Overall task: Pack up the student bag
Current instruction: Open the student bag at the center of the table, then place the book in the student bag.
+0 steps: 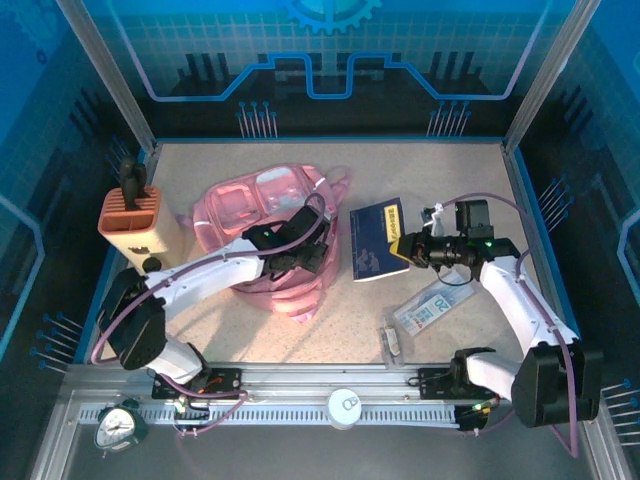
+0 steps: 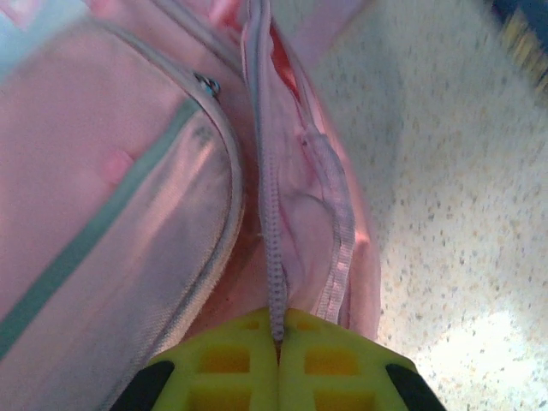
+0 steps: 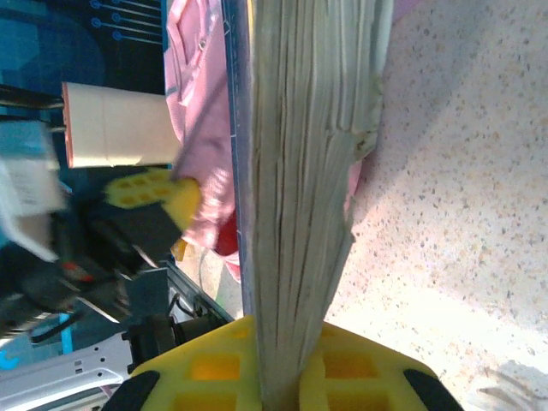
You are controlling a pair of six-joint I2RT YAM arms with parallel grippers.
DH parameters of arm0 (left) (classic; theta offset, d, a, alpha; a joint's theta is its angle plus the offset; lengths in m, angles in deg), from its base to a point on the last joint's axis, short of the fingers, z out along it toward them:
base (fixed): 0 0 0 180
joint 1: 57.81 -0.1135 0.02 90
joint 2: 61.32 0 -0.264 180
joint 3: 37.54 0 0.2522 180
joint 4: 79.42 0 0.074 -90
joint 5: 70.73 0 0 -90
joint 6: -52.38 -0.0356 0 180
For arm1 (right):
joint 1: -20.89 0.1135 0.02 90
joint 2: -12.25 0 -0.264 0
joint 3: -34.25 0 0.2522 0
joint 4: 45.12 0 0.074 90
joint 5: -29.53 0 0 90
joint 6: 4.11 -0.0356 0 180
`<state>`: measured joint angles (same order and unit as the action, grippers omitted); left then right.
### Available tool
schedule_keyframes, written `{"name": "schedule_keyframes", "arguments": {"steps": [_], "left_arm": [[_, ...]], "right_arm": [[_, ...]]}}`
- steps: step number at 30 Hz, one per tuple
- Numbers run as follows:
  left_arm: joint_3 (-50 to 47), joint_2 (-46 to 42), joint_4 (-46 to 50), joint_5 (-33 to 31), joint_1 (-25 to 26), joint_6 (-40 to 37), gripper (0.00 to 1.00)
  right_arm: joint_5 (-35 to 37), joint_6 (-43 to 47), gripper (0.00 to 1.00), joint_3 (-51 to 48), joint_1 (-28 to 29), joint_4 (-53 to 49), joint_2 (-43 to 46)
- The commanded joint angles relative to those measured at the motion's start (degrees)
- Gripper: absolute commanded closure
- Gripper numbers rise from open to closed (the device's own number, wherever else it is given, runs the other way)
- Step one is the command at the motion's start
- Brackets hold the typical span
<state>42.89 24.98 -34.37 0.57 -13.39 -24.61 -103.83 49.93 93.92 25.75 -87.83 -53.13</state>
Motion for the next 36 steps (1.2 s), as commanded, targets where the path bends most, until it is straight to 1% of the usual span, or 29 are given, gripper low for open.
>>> {"name": "schedule_keyframes", "arguments": {"steps": [1, 4, 8, 13, 16, 18, 21, 23, 28, 29, 30, 31, 32, 36], "left_arm": [[5.2, -4.0, -0.1, -6.0, 0.0, -2.6, 1.0], [8.0, -5.0, -0.4, -7.3, -0.6, -4.0, 1.0], [11.3, -5.7, -1.0, -9.3, -1.4, -4.2, 1.0], [15.4, -5.7, -2.5, -9.3, -2.2, -4.4, 1.0], [17.8, -5.0, -2.7, -9.5, -2.9, -3.9, 1.0], [18.9, -4.8, -2.9, -9.5, -3.0, -3.7, 1.0], [19.4, -4.8, -3.5, -9.6, -3.1, -3.1, 1.0], [19.4, -4.8, -3.9, -9.5, -3.1, -2.5, 1.0], [18.9, -5.0, -4.2, -10.2, -3.4, -1.1, 1.0], [18.6, -5.1, -4.4, -10.2, -3.5, -0.9, 1.0], [18.1, -5.3, -4.7, -10.4, -3.6, -0.6, 1.0], [17.8, -5.5, -4.8, -10.4, -3.9, -0.1, 1.0], [17.6, -5.6, -4.8, -10.2, -4.1, 0.3, 1.0], [16.6, -5.9, -4.3, -8.8, -4.7, 0.7, 1.0]], "right_arm": [[-0.1, -1.0, 1.0, -1.5, 3.4, 1.3, 0.3], [1.0, -3.6, 1.0, -2.3, 7.6, 4.4, -0.7], [3.6, -10.0, 1.0, -3.7, 15.0, 14.4, -2.6], [7.7, -15.7, 1.0, -2.2, 22.9, 25.2, -8.8], [11.4, -16.2, 1.0, 1.3, 27.3, 28.8, -14.2], [12.3, -16.2, 1.0, 4.0, 28.9, 30.9, -17.6], [15.6, -17.1, 0.99, 7.5, 30.3, 34.4, -22.2], [17.1, -17.4, 0.96, 9.3, 31.0, 36.5, -25.4], [23.5, -17.0, 0.91, 14.1, 32.0, 38.5, -33.5], [23.9, -16.6, 0.88, 15.3, 32.0, 38.2, -35.0], [24.2, -16.0, 0.83, 16.7, 32.1, 37.5, -36.2], [24.4, -15.3, 0.76, 17.7, 32.2, 36.7, -37.3], [24.8, -14.6, 0.72, 18.1, 32.2, 35.8, -37.6], [29.3, -9.5, 0.54, 16.1, 32.8, 30.5, -32.9]]}}
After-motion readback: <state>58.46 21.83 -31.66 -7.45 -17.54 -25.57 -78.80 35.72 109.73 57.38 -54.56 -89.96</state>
